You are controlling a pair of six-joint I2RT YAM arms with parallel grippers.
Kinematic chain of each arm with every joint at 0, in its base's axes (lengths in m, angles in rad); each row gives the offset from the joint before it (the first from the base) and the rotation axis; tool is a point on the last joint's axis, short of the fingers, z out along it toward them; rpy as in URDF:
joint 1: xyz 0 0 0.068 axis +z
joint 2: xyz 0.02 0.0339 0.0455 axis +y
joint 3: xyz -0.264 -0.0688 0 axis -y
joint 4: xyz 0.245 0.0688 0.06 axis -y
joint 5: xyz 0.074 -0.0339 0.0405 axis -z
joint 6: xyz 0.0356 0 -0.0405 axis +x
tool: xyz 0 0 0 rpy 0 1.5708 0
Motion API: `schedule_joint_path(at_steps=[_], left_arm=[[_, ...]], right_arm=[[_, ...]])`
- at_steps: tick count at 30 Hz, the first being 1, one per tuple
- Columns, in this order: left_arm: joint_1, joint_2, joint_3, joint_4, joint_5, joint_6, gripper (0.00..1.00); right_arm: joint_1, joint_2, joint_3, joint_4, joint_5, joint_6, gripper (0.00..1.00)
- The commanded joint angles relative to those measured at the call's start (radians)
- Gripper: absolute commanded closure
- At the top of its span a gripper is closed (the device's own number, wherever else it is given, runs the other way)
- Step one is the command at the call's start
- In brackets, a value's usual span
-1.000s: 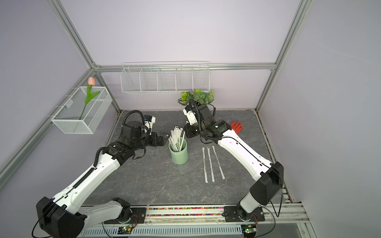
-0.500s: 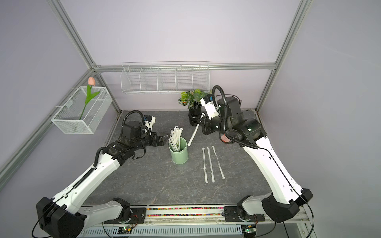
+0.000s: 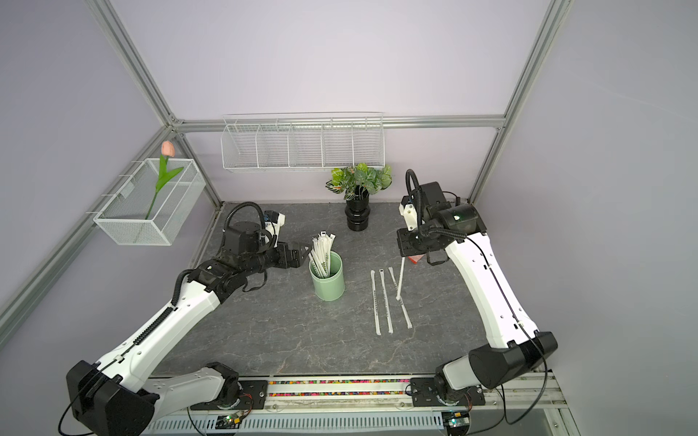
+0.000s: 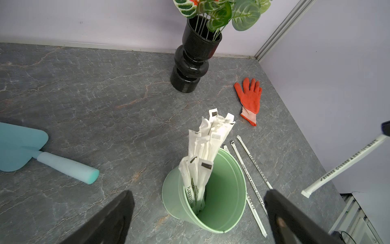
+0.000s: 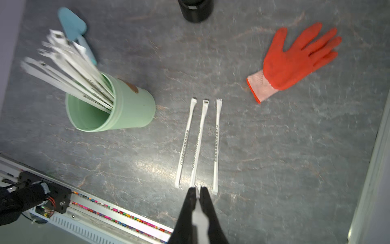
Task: Take the straws out of the storage container
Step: Place the straw at the center of the board.
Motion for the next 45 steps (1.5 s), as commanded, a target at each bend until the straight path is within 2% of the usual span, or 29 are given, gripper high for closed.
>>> schedule_joint_path(at_steps=[1,6,12,16,23,37,45], left_arm=[[-0.004,0.001,0.013,0.011,0.017,0.006,0.00],[-0.004,0.000,0.012,0.016,0.025,0.003,0.00],[-0.004,0.006,0.013,0.017,0.034,-0.002,0.00],[-0.004,0.006,0.012,0.017,0.032,0.000,0.00],[-0.004,0.010,0.012,0.016,0.028,0.003,0.00],[-0.004,0.030,0.013,0.014,0.033,0.003,0.00],[-0.006,0.038,0.013,0.014,0.038,0.003,0.00]], right_arm=[[-0.026,0.052,-0.038,-0.127,0.062,-0.018,0.92],[-0.039,0.110,-0.111,-0.155,0.111,-0.027,0.92],[-0.058,0.185,-0.205,-0.110,0.077,-0.052,0.92],[-0.069,0.271,-0.203,-0.092,0.069,-0.074,0.92],[-0.083,0.416,-0.159,-0.069,0.084,-0.096,0.92],[-0.131,0.698,0.027,-0.059,0.056,-0.130,0.92],[-0.134,0.804,0.108,-0.064,0.033,-0.124,0.92]])
